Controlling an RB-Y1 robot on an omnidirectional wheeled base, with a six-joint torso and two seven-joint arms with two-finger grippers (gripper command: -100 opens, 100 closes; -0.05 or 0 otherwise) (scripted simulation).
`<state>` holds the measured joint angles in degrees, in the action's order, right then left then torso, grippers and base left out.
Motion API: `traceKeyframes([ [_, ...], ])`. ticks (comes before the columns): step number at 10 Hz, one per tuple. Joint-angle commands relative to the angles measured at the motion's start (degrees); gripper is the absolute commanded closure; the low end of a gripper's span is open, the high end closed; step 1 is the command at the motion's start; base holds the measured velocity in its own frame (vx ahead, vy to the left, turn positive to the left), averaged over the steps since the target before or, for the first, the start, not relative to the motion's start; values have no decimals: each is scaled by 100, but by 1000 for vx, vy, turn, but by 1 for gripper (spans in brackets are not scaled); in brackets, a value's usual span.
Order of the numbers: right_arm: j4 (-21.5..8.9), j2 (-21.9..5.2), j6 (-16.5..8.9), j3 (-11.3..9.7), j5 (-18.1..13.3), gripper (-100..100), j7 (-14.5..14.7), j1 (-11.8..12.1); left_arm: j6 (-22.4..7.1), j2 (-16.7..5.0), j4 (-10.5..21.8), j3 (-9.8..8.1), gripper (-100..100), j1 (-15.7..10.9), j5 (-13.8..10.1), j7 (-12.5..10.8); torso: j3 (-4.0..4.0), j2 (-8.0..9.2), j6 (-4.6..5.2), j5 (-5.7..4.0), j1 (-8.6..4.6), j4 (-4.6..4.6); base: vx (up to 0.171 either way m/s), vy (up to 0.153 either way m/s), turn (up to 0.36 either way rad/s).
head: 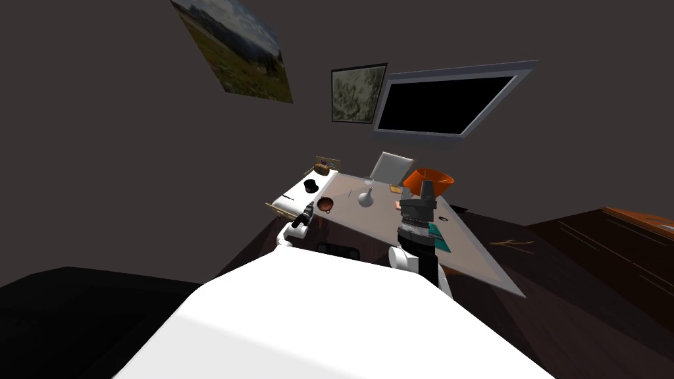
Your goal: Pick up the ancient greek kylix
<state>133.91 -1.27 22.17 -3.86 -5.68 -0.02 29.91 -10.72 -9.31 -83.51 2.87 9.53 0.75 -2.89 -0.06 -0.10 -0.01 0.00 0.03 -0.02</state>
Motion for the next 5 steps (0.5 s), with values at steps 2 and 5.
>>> traceKeyframes([
  [2, 0, 0, 0, 0, 0, 0, 0, 0, -99, 6, 404, -29, -100, -144, 20, 2, 1, 2, -1, 0, -1, 0, 15, 6, -47],
  [5, 0, 0, 0, 0, 0, 0, 0, 0, -198, 40, 840, -83, -100, -328, 56, -3, 0, -1, 0, -1, -2, 0, 22, 7, -72],
])
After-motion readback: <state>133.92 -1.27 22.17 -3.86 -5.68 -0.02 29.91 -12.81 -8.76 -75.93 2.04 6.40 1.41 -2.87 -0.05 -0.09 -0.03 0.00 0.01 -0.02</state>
